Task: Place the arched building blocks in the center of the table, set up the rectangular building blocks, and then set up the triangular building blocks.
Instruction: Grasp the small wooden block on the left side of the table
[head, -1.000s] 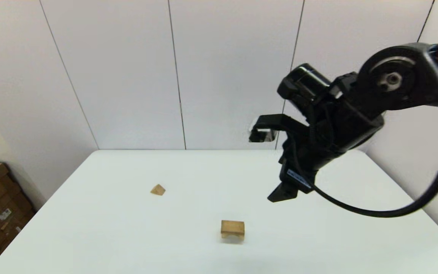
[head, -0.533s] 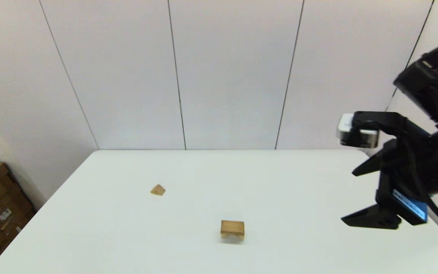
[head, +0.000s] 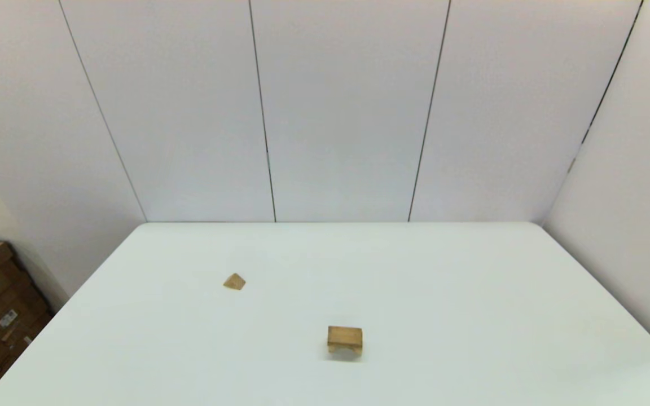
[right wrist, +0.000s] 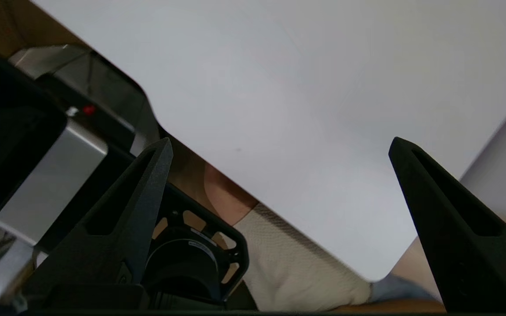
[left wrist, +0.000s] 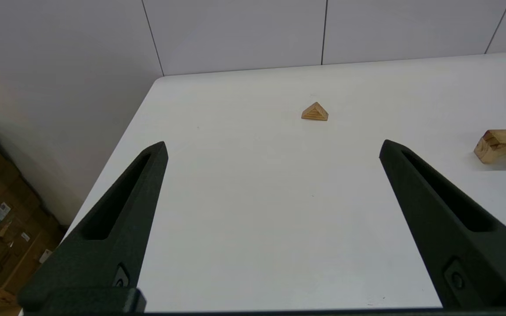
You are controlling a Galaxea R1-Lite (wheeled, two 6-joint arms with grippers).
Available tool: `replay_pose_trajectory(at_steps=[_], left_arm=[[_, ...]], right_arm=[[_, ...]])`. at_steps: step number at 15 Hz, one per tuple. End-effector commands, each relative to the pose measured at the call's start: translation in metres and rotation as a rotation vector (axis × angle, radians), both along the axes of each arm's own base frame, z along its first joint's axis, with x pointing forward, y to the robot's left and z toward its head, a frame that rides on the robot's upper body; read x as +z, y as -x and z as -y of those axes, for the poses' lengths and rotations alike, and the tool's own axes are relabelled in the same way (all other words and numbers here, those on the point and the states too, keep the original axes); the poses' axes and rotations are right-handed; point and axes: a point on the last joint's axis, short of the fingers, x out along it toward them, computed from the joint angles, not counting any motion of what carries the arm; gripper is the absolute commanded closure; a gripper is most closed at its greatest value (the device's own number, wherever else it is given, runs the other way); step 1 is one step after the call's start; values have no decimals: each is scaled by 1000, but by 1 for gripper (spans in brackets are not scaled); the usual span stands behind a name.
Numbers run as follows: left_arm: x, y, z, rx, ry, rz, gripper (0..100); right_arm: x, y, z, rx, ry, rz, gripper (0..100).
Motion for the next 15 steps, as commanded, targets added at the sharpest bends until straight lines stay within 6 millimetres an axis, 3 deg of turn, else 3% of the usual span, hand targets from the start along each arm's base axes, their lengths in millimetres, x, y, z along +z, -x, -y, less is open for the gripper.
replay_pose_trajectory(at_steps=[1, 7, 11, 15], left_arm=[[0, 0, 0, 1, -1, -1, 0], [0, 0, 0, 0, -1, -1, 0], [0, 0, 0, 0, -1, -1, 0], [0, 0, 0, 1, -1, -1, 0]], right_arm=[[-35, 67, 16, -136, -35, 157, 0], [-77, 102, 16, -219, -50, 213, 0], [-92, 111, 14, -239, -73, 235, 0], [-95, 116, 12, -311, -127, 279, 0]])
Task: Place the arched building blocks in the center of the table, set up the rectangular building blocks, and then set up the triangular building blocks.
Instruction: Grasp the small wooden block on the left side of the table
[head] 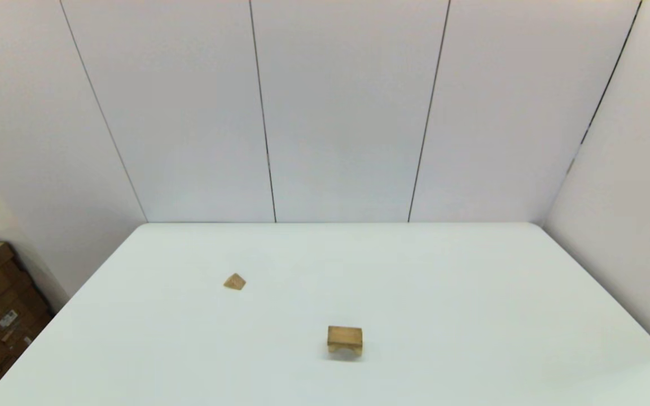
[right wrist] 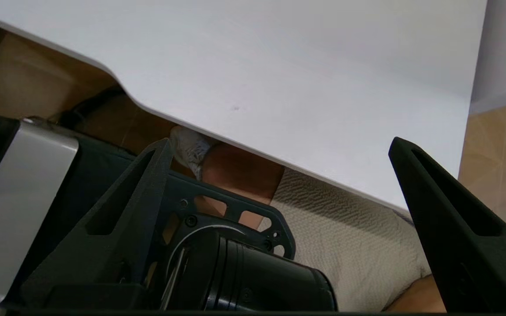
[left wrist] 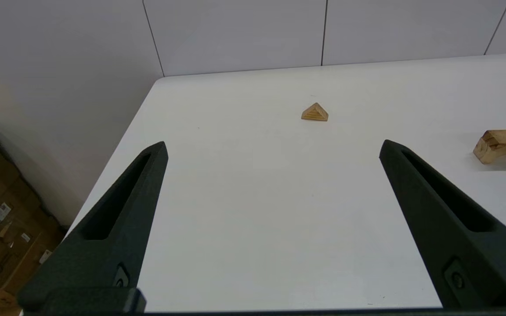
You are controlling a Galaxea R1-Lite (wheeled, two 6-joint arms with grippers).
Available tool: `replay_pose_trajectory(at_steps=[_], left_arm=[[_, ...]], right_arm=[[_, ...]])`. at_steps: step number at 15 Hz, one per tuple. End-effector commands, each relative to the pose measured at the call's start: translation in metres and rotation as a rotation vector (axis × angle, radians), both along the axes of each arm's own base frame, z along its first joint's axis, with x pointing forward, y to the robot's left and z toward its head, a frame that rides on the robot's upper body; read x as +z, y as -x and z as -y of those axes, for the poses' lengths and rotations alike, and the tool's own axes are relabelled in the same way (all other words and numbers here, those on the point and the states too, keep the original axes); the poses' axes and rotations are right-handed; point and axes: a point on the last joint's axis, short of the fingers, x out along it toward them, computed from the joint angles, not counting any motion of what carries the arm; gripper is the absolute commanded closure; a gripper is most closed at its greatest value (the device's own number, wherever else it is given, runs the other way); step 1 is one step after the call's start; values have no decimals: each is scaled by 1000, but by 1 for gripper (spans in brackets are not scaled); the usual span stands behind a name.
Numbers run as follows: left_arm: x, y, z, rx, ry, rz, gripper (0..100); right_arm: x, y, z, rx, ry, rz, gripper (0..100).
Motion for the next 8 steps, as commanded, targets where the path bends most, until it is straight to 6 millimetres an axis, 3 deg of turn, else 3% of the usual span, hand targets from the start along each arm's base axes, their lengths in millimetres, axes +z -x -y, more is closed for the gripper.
replay_pose_trajectory(at_steps=[1, 8], left_arm=[[0, 0, 0, 1, -1, -1, 0], [0, 0, 0, 0, -1, -1, 0]], right_arm=[[-1, 5, -1, -75, -72, 80, 0], [16, -16, 1, -148, -208, 406, 0]])
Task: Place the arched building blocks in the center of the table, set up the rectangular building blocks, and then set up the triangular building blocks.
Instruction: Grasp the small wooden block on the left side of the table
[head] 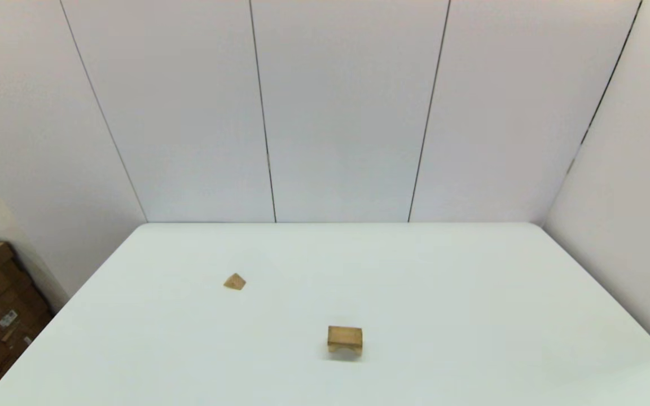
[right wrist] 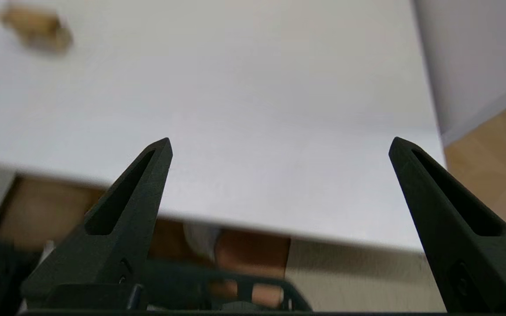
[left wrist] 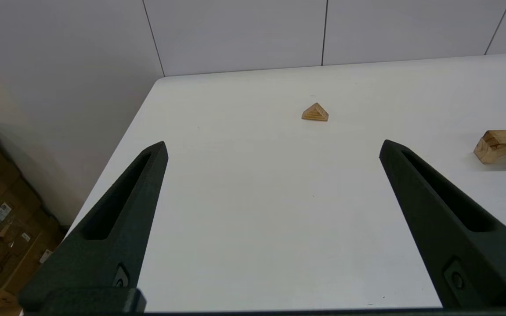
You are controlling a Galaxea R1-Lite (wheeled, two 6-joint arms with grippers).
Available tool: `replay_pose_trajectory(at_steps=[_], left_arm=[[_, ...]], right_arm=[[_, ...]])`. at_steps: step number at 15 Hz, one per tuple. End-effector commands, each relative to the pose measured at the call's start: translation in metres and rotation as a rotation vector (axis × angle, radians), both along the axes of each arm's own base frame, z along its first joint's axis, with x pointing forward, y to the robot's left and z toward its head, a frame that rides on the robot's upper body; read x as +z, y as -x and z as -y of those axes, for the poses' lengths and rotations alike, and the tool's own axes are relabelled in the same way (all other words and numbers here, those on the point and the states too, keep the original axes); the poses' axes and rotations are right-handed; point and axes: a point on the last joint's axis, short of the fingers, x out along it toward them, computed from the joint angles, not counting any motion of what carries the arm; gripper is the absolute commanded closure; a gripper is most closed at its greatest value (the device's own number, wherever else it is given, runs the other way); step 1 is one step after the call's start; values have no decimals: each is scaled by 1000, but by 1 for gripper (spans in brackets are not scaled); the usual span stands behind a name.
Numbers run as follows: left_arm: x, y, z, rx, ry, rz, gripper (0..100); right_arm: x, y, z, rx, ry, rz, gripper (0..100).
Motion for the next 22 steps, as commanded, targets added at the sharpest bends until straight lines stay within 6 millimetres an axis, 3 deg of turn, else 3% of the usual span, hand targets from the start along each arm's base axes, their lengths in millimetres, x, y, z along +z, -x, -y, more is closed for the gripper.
replay_pose_trajectory(at_steps=[1, 11, 17, 22], left_arm=[[0, 0, 0, 1, -1, -1, 0], [0, 0, 0, -1, 1, -1, 0], [0, 0, 0, -1, -1, -1, 0], [0, 0, 0, -1, -1, -1, 0]], right_arm=[[1, -14, 1, -10, -14, 153, 0], [-6, -19, 2, 56, -3, 227, 0], [-23, -15, 2, 55, 15, 287, 0], [-51, -10, 2, 79, 24, 296, 0]])
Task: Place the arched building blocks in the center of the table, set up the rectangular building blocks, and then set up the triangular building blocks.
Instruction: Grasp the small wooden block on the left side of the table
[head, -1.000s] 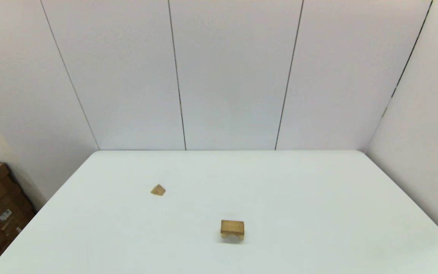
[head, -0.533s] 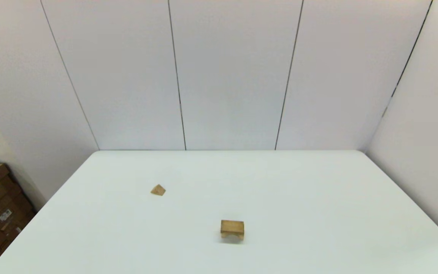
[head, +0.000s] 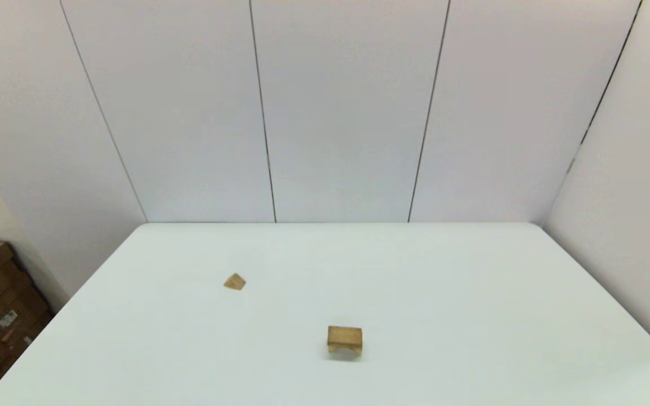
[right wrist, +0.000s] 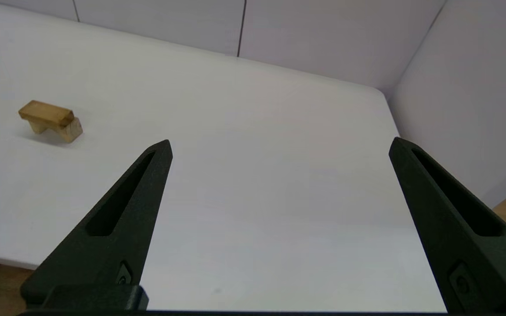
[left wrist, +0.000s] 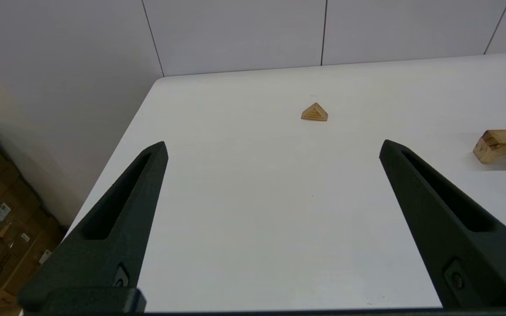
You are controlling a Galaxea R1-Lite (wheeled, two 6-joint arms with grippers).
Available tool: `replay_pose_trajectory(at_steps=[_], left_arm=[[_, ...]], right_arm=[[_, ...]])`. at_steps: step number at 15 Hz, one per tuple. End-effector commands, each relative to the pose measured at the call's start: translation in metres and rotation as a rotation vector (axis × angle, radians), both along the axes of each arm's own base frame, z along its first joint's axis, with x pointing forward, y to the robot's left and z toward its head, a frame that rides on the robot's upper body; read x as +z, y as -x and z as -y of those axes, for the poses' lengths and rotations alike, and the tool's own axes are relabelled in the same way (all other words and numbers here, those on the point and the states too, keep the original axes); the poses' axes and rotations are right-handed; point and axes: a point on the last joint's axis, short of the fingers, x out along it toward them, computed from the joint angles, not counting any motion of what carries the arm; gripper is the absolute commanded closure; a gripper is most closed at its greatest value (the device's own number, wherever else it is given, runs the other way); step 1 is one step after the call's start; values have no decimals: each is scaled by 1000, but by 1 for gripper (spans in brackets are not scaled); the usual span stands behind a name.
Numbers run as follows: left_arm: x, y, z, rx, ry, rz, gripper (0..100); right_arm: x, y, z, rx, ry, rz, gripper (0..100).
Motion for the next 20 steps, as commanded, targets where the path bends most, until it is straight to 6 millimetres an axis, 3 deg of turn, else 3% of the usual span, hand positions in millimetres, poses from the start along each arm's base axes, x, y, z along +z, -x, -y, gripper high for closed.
replay_pose_trajectory(at_steps=[1, 8, 12, 20], left_arm=[[0, 0, 0, 0, -1, -1, 0], [0, 0, 0, 0, -1, -1, 0], [0, 0, 0, 0, -1, -1, 0], [0, 0, 0, 0, -1, -1, 0]], right_arm=[[-22, 4, 0, 14, 19, 13, 0], [-33, 5, 1, -12, 14, 163, 0], [-43, 4, 1, -47, -19, 77, 0], [-44, 4, 1, -50, -63, 68, 0]])
